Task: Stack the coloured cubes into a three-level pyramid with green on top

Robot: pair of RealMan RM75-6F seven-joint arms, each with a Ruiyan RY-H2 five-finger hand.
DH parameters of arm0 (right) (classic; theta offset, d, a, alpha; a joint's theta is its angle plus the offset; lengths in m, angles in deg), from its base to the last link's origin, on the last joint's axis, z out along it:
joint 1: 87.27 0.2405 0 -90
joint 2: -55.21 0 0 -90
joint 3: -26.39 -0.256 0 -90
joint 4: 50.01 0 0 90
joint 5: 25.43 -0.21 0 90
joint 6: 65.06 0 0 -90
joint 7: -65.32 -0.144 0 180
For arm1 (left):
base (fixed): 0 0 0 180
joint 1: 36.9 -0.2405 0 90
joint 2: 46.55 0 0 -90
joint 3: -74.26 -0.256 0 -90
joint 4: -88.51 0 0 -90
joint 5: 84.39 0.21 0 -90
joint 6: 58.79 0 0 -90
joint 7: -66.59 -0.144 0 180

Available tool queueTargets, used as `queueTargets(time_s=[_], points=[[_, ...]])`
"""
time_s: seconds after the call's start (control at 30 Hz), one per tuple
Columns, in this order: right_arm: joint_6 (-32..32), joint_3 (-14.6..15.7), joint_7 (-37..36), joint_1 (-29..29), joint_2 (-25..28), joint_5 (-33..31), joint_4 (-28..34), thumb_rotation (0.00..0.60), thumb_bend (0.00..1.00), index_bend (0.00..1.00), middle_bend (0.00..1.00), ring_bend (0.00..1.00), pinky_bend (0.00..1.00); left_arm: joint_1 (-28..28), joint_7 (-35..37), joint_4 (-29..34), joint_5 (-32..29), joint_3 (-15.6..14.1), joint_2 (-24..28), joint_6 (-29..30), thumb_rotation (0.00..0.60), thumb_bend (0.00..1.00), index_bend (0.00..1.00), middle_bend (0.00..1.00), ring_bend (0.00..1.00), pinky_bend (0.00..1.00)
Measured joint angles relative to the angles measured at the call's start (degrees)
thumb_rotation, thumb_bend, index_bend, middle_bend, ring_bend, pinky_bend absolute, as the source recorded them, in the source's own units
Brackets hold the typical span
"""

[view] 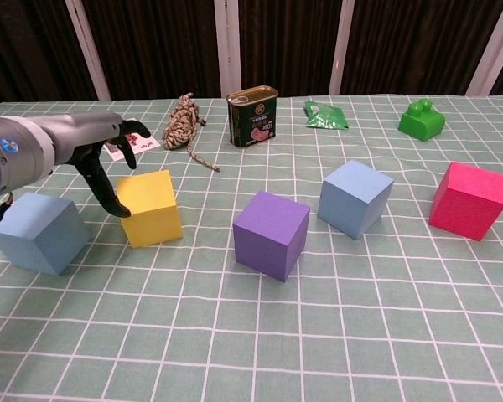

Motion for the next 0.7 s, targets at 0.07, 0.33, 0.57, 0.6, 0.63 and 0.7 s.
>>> queueTargets(time_s=[0.07, 0.33, 0.57, 0.6, 0.63, 0.7], points=[[0.07, 0.02, 0.01, -0.02, 0.00, 0.09, 0.03, 0.600, 0.30, 0.00, 0.00, 0.00, 0.00, 0.03, 0.12, 0.74, 0.36, -0.02, 0.23, 0.47, 0.600, 0.13, 0.03, 0.23, 0.00, 0.03], [0.15, 0.09, 0.12, -0.07, -0.07, 0.15, 0.05, 0.600, 0.30, 0.00, 0.00, 0.00, 0.00, 0.22, 0.25, 3.75, 0.87, -0.28, 1.13, 2.21, 0.600, 0.12, 0.02, 0.23, 0.00, 0.03], [0.20, 0.11, -0.11, -0.16, -0.01, 0.11, 0.07, 0.600, 0.29, 0.00, 0.00, 0.00, 0.00, 0.55, 0.13, 3.32, 0.25, -0.77, 0.67, 3.00, 0.600, 0.12, 0.02, 0.23, 0.00, 0.03], [0.24, 0.12, -0.14, -0.19, 0.00, 0.13, 0.07, 0.600, 0.29, 0.00, 0.00, 0.00, 0.00, 0.60, 0.15, 2.98, -0.02, -0.82, 0.46, 3.07, 0.600, 0.12, 0.02, 0.23, 0.00, 0.03], [0.28, 0.13, -0.17, -0.21, 0.02, 0.15, 0.09, 0.600, 0.30, 0.00, 0.00, 0.00, 0.00, 0.64, 0.16, 2.68, -0.22, -0.85, 0.30, 3.10, 0.600, 0.12, 0.02, 0.23, 0.00, 0.03], [0.24, 0.14, -0.19, -0.22, 0.03, 0.09, 0.07, 0.600, 0.30, 0.00, 0.00, 0.00, 0.00, 0.78, 0.19, 1.78, -0.67, -0.90, -0.13, 3.07, 0.600, 0.12, 0.02, 0.23, 0.00, 0.03]])
